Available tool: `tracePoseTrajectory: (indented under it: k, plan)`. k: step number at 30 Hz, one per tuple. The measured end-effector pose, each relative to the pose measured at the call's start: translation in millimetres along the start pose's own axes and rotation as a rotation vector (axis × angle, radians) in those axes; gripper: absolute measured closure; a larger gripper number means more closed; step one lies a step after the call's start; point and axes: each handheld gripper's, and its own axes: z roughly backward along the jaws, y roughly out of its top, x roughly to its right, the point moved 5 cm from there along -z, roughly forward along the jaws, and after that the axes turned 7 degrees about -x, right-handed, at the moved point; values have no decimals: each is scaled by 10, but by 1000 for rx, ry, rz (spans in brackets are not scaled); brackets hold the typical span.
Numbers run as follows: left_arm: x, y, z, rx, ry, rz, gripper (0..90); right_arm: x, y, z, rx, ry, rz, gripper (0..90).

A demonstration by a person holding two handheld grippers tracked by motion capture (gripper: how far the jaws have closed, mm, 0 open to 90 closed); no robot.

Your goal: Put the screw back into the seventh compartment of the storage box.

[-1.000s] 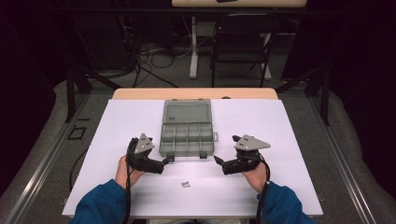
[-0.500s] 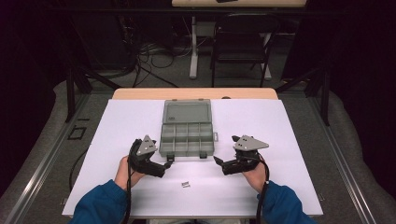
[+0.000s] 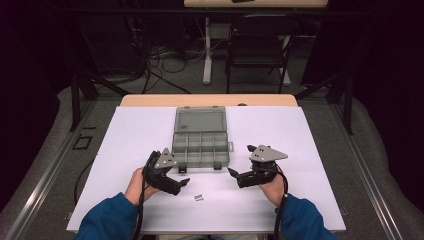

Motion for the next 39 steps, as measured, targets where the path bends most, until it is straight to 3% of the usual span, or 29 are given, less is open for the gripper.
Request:
tracePoseTrajectory:
  k: [17,26,32,39]
  plan:
    - [91,24,-106,-86,-23,-65,0,0,-3,-7,-18,8,1,0]
    - [147,46,-181,-127,-65,-101,0,10,-16,-14,-27,6,-6,0]
    - [223,50,-256,-157,-104,-131,29,11,-23,-22,-30,7,-8,0]
    - [293,29,-342,-192,-115,-159,100,18,-31,-26,-32,7,-12,0]
